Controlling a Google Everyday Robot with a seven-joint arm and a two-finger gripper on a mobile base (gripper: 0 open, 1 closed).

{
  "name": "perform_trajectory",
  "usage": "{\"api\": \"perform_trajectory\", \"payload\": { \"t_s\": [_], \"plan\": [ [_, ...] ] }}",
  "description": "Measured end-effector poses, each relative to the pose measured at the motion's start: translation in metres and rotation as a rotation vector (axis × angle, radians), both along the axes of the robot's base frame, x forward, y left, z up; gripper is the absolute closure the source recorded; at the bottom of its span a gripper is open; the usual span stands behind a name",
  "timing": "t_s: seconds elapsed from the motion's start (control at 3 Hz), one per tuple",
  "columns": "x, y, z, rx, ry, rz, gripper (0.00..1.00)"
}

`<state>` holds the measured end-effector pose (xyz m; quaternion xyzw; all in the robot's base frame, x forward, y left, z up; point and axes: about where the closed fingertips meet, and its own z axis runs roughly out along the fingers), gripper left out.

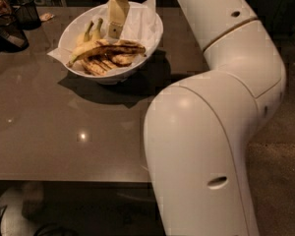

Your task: Pick banana from white bowl

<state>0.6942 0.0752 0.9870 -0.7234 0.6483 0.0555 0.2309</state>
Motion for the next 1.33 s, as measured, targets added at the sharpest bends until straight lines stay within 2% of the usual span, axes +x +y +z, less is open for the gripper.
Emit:
{"api": "perform_trajectory", "payload": {
  "t_s": [0.33, 0.67, 1.0, 1.33],
  "plan": [
    [0.009, 0.012, -0.010, 0.066, 0.038, 0.014, 0.21],
    [0.016, 0.021, -0.017, 0.099, 0.060, 0.017, 0.26],
    [0.021, 0.028, -0.026, 0.111, 0.081, 0.011, 0.27],
    [0.024, 0.034, -0.043, 0.118, 0.123, 0.011, 0.35]
  ]
}}
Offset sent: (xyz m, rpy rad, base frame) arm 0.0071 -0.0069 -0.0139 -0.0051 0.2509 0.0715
